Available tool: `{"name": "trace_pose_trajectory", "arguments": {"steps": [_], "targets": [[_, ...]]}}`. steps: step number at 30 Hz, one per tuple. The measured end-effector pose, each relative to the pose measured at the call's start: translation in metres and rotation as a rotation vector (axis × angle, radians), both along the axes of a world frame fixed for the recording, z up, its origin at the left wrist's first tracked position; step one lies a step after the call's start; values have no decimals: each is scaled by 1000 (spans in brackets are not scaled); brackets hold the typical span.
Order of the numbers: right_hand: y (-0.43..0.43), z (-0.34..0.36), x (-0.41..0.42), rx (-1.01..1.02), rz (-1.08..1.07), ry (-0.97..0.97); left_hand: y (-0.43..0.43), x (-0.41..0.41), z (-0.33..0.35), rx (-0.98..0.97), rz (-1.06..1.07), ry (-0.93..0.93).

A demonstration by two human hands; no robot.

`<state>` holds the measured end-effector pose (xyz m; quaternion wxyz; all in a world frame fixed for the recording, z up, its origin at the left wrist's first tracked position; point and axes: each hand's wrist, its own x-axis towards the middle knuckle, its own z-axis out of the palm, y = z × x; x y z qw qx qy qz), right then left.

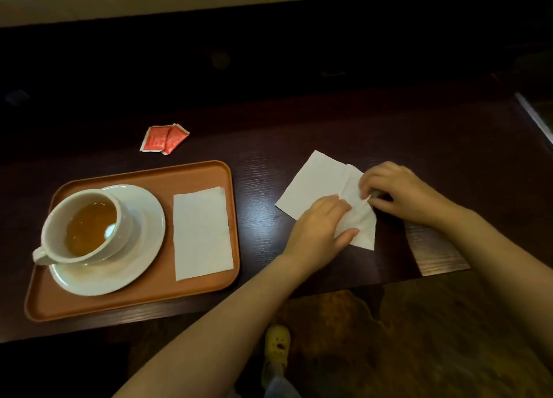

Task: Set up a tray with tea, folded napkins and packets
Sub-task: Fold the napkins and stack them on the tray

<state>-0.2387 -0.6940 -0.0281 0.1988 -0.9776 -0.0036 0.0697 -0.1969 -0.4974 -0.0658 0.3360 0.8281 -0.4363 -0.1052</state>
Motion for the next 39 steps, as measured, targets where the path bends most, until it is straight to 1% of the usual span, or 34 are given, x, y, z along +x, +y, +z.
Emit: {"name": "trace_pose_trajectory", "arguments": {"steps": [3, 6, 8, 11, 15, 17, 19, 21, 23, 26, 28, 30, 32, 35, 37, 39], "targets": [[2, 5, 5, 56, -31, -19, -1, -2, 1, -6, 3, 63], [6, 18, 16, 200, -68, 27, -1, -2, 5, -45, 33, 213], [8, 25, 29, 294, -80, 55, 2, 0, 5, -79, 91, 245], [11, 27, 51, 314, -92, 99, 5, 4, 9, -147, 238, 292], [15, 20, 71, 413, -151, 127, 11, 15, 16, -307, 523, 496], [16, 13, 74, 441, -235, 74, 15, 19, 18, -315, 638, 590], [17, 7, 69, 439, -328, -38, 20, 19, 19, -297, 711, 638], [15, 5, 58, 362, -334, -148, 26, 15, 23, -296, 735, 547], [9, 4, 44, 230, -214, -176, 31, 11, 25, -277, 685, 345], [9, 1, 28, 85, 9, -47, 31, 5, 25, -104, 528, 75], [15, -6, 25, 25, 43, 30, 31, 1, 22, 31, 456, -68], [21, -11, 28, 2, 33, 8, 34, 1, 17, 153, 427, -182], [25, -12, 32, -29, 34, -64, 40, 5, 13, 219, 401, -248], [33, -12, 37, -72, 49, -137, 49, 12, 11, 209, 349, -285], [39, -7, 38, -15, 38, -167, 52, 16, 11, 191, 323, -321], [45, 3, 40, 106, 12, -223, 55, 19, 14, 138, 295, -283]]}}
